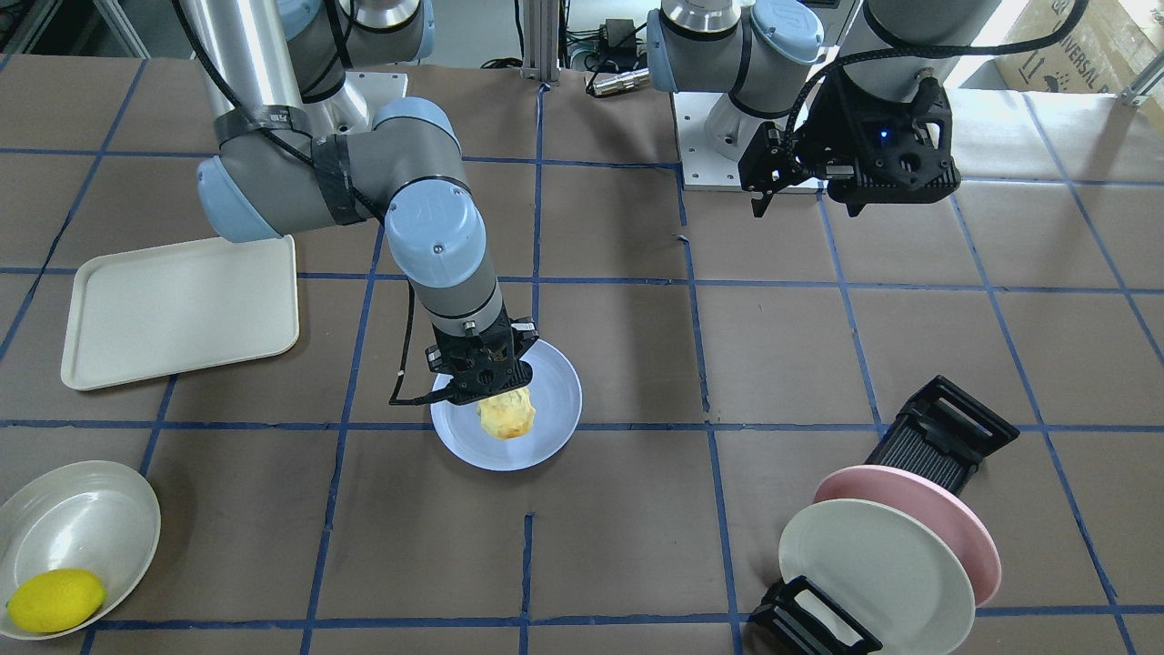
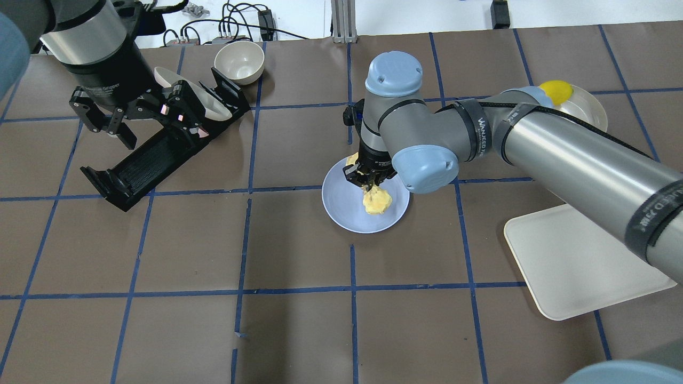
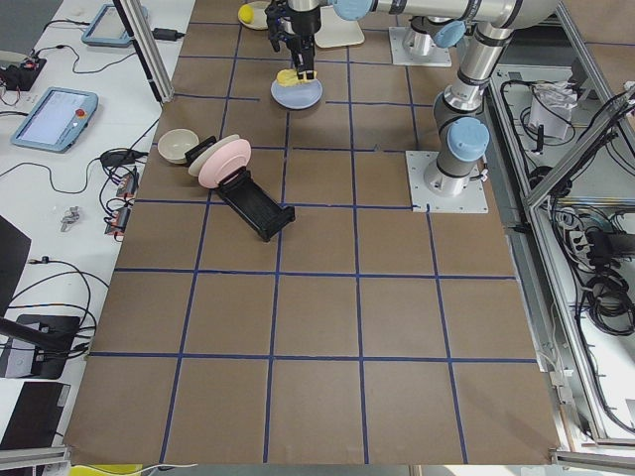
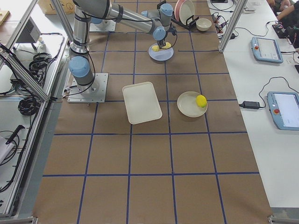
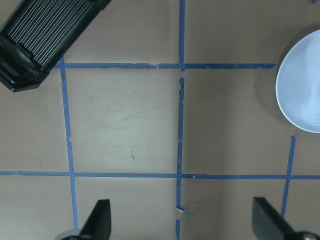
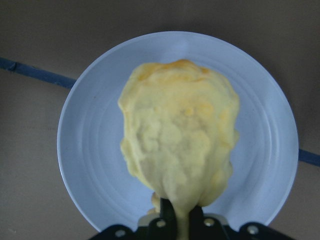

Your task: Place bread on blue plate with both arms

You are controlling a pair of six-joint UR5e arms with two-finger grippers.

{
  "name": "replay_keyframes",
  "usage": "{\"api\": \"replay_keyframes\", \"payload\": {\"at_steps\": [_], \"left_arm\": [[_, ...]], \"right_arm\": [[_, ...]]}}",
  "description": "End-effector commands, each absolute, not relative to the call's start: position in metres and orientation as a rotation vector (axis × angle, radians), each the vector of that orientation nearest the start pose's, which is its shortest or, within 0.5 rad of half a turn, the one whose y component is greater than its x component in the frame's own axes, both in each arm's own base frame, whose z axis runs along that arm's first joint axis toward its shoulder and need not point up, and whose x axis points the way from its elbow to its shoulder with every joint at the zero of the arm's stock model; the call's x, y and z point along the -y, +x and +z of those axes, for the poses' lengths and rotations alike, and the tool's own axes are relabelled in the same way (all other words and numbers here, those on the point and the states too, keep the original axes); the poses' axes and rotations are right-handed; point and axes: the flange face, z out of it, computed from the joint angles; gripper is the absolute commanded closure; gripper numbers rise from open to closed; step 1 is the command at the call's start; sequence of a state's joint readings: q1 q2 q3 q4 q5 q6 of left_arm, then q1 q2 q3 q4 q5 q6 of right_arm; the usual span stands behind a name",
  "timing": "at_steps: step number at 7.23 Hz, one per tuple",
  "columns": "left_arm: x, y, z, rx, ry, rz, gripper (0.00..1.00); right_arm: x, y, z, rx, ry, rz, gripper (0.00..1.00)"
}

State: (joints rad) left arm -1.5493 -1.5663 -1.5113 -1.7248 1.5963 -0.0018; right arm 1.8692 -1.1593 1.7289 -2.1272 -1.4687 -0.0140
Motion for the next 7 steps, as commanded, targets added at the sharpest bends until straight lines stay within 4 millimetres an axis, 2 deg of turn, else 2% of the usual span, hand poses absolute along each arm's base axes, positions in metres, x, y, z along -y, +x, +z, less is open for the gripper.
{"api": "replay_keyframes", "payload": {"at_steps": [1, 3, 4, 5, 7], "left_arm": [[0.484, -0.12, 0.504, -3.11, -0.036, 0.139, 0.0], [0.484, -0.12, 0.503, -3.11, -0.036, 0.141, 0.0], [0.483, -0.12, 0.504, -3.111, -0.046, 0.136, 0.0], [0.484, -0.12, 0.504, -3.11, -0.048, 0.134, 0.0], [0.484, -0.12, 0.504, -3.11, -0.048, 0.132, 0.0]], "right_arm": [[0.547, 0.313, 0.225, -3.002, -0.506, -0.066, 0.0], [0.55, 0.309, 0.228, -3.006, -0.502, -0.082, 0.0], [0.558, 0.29, 0.235, -3.015, -0.464, -0.092, 0.0], [0.564, 0.264, 0.254, -3.026, -0.461, -0.134, 0.0], [0.55, 0.216, 0.314, -3.058, -0.438, -0.114, 0.0]]}}
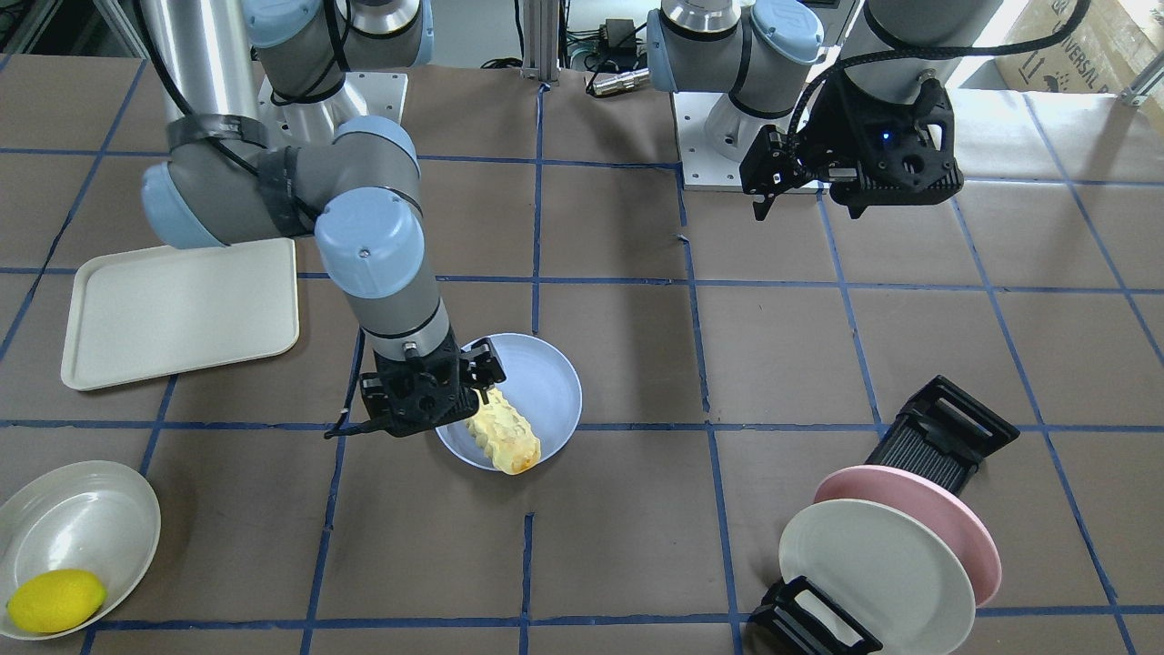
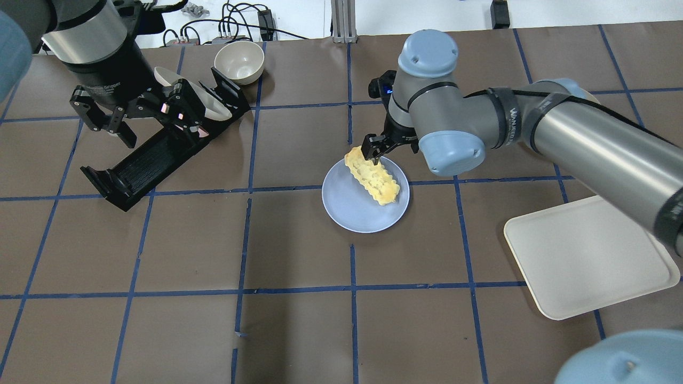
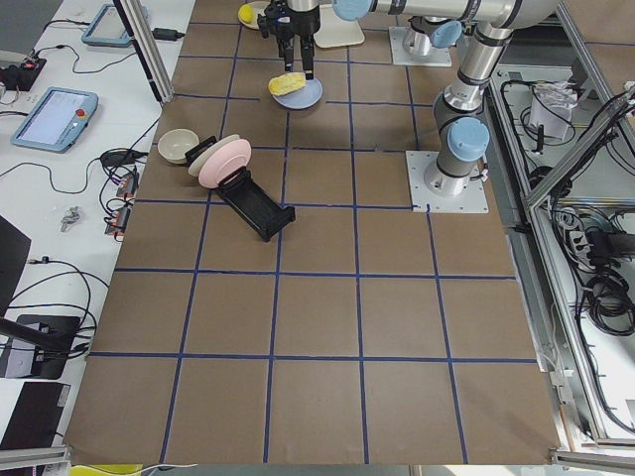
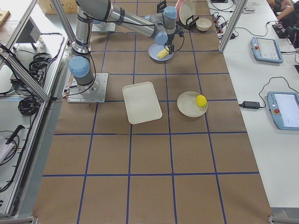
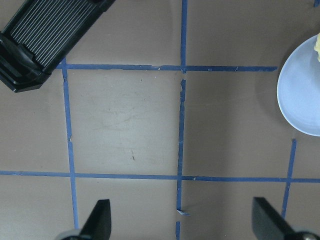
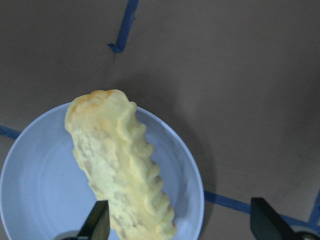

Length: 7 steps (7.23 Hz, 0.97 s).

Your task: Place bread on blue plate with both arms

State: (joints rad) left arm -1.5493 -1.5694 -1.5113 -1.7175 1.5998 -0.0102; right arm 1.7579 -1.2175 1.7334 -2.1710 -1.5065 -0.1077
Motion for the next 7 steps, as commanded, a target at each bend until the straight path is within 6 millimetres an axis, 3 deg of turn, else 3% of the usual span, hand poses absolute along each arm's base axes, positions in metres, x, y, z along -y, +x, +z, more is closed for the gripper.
{"api": "replay_keyframes", "payload": {"at_steps": [1, 2, 3, 4, 7], "left_arm": [[0.484, -0.12, 0.504, -3.108, -0.048, 0.131, 0.0], [0.485, -0.12, 0.503, -3.11, -0.046, 0.134, 0.0], [0.485, -0.12, 0.503, -3.113, -0.046, 0.132, 0.0], [0.485, -0.12, 0.503, -3.11, -0.048, 0.132, 0.0], [0.486, -0.12, 0.503, -3.113, -0.048, 0.134, 0.0]], "right_arm": [[0.533, 0.185, 0.35, -3.079, -0.395, -0.043, 0.0], [0.515, 0.159, 0.395, -3.097, -0.34, -0.06, 0.0], [0.496, 0.142, 0.424, -3.124, -0.298, -0.023, 0.0], [0.48, 0.143, 0.448, -3.131, -0.301, 0.005, 0.0], [0.467, 0.141, 0.459, -3.147, -0.28, 0.145, 0.01]]}}
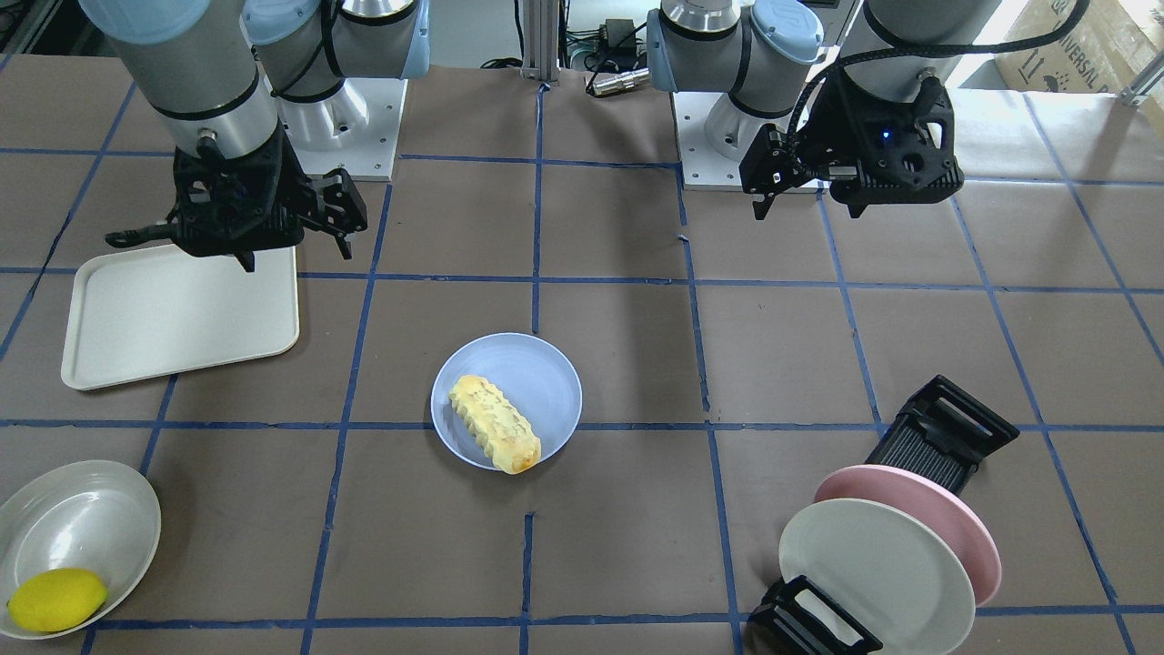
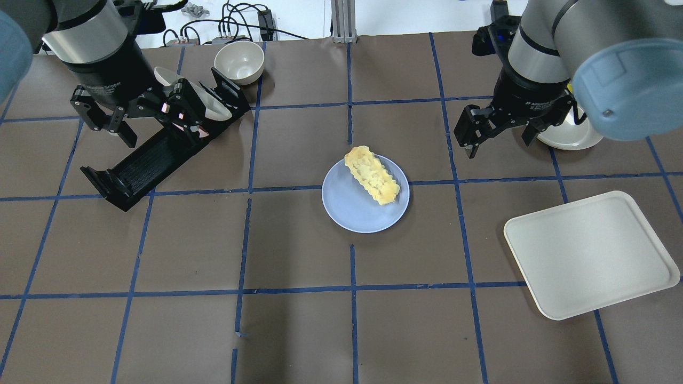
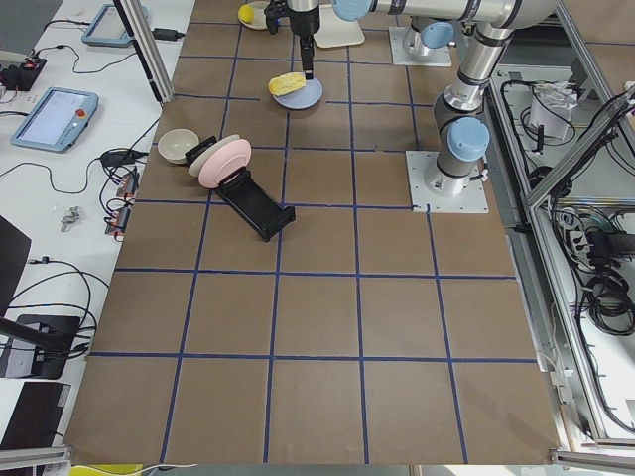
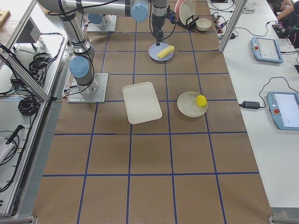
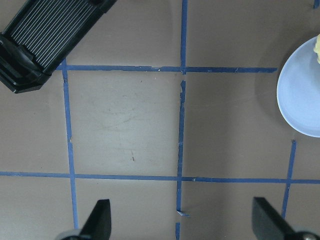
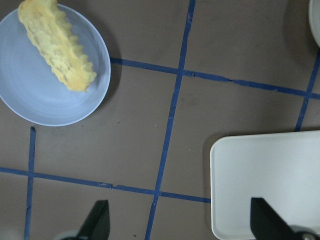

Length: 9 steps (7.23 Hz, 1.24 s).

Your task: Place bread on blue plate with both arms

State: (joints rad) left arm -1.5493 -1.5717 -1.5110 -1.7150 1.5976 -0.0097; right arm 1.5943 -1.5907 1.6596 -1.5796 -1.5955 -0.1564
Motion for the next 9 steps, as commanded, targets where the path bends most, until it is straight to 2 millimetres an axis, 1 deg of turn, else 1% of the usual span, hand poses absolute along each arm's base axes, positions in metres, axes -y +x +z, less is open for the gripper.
{"api": "replay_keyframes", "payload": {"at_steps": [1, 2, 3, 4, 5, 6, 7, 9], "left_arm": [[0.486, -0.12, 0.503, -3.114, -0.049, 0.134, 0.0], [0.486, -0.12, 0.503, -3.113, -0.046, 0.134, 0.0], [0.486, -0.12, 0.502, -3.113, -0.046, 0.136, 0.0], [0.487, -0.12, 0.501, -3.113, -0.046, 0.139, 0.0], [0.487, -0.12, 0.5, -3.114, -0.048, 0.141, 0.0], [0.489, -0.12, 0.499, -3.114, -0.046, 0.139, 0.0], [0.492, -0.12, 0.496, -3.112, -0.046, 0.144, 0.0], [0.491, -0.12, 0.498, -3.111, -0.046, 0.132, 0.0]], "right_arm": [[0.464, 0.141, 0.459, -3.144, -0.28, 0.169, 0.01], [0.465, 0.141, 0.458, -3.143, -0.28, 0.172, 0.01], [0.47, 0.14, 0.457, -3.151, -0.281, 0.149, 0.01], [0.47, 0.139, 0.452, -3.155, -0.279, 0.147, 0.01], [0.468, 0.14, 0.459, -3.155, -0.281, 0.142, 0.01], [0.462, 0.141, 0.463, -3.148, -0.283, 0.155, 0.01], [0.455, 0.14, 0.463, -3.155, -0.284, 0.161, 0.01], [0.456, 0.14, 0.462, -3.155, -0.284, 0.162, 0.01]]}}
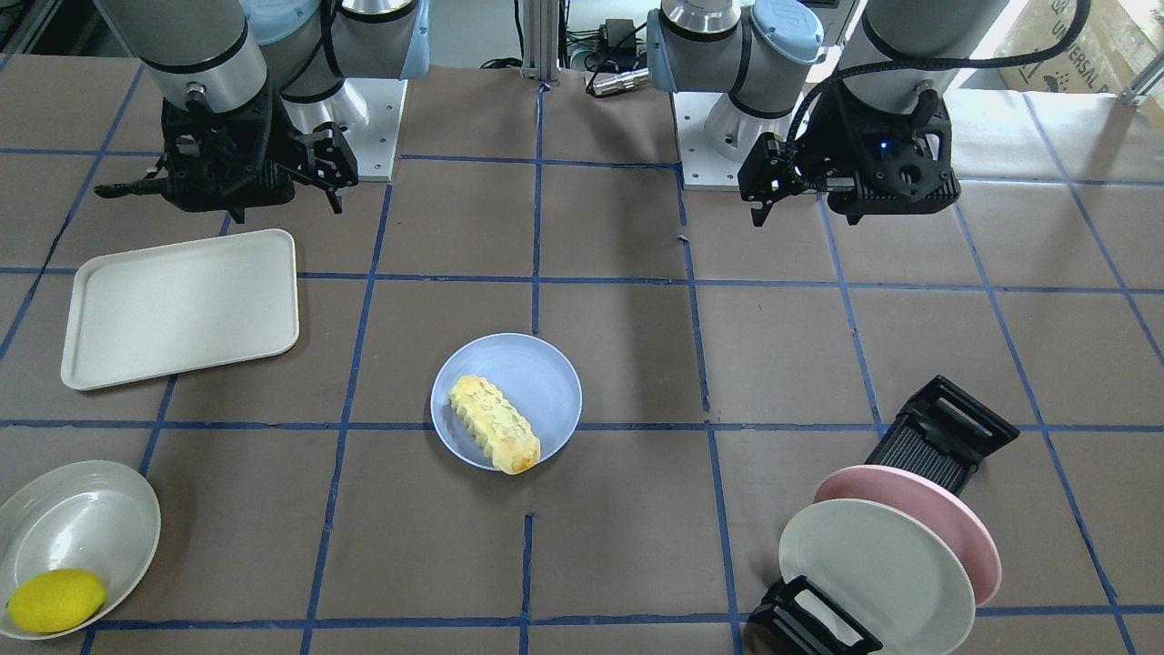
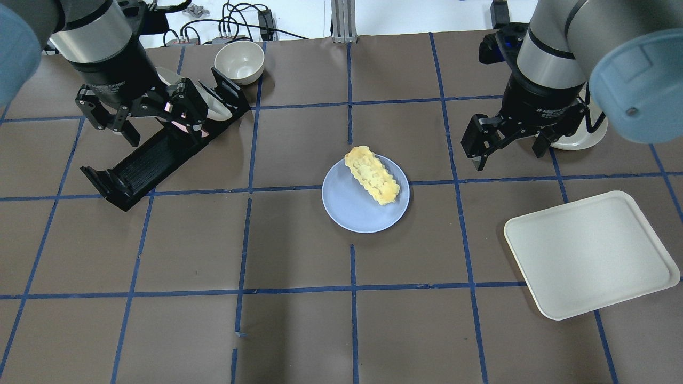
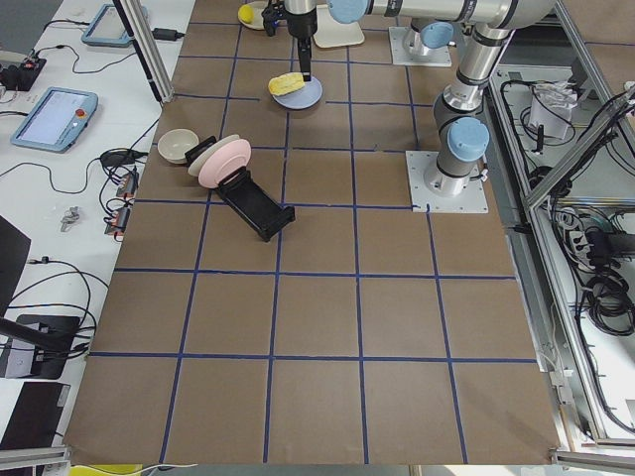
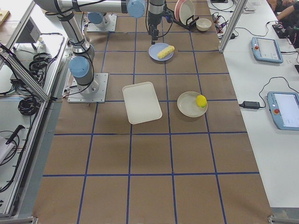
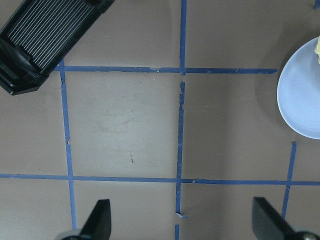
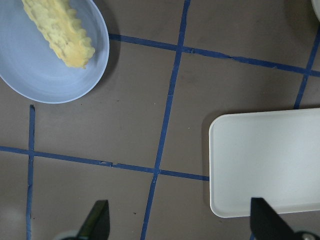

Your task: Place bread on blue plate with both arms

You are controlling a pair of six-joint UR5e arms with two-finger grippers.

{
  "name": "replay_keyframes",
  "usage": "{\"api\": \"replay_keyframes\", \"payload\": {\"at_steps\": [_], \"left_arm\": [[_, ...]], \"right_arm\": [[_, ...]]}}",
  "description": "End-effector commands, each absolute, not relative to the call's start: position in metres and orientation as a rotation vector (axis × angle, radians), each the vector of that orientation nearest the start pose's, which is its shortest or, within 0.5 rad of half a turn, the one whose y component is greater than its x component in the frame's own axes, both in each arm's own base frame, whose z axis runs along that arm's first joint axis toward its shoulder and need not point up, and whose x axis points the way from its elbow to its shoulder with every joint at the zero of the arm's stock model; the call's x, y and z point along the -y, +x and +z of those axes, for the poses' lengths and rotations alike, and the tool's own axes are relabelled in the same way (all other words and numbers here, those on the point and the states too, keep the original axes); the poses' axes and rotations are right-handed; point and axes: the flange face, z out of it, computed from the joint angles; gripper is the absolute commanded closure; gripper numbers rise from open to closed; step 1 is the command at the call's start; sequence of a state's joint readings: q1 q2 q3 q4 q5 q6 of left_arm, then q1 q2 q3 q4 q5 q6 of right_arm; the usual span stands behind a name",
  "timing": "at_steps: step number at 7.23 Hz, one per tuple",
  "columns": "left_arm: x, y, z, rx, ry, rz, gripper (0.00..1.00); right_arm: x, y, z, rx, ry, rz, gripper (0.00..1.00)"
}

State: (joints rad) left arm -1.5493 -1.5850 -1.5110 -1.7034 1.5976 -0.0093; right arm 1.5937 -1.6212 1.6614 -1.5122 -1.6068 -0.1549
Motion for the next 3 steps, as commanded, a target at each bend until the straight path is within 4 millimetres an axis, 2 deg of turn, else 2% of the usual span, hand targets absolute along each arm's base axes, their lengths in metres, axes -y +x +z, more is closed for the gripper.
{"api": "replay_keyframes", "payload": {"at_steps": [1, 3], "left_arm": [[0.492, -0.12, 0.4973, -3.111, -0.046, 0.132, 0.0], [0.4906, -0.1208, 0.4986, -3.111, -0.044, 0.129, 0.0]], "right_arm": [[0.4554, 0.1407, 0.462, -3.156, -0.289, 0.157, 0.01], [0.4547, 0.1381, 0.4636, -3.182, -0.298, 0.154, 0.01]]}}
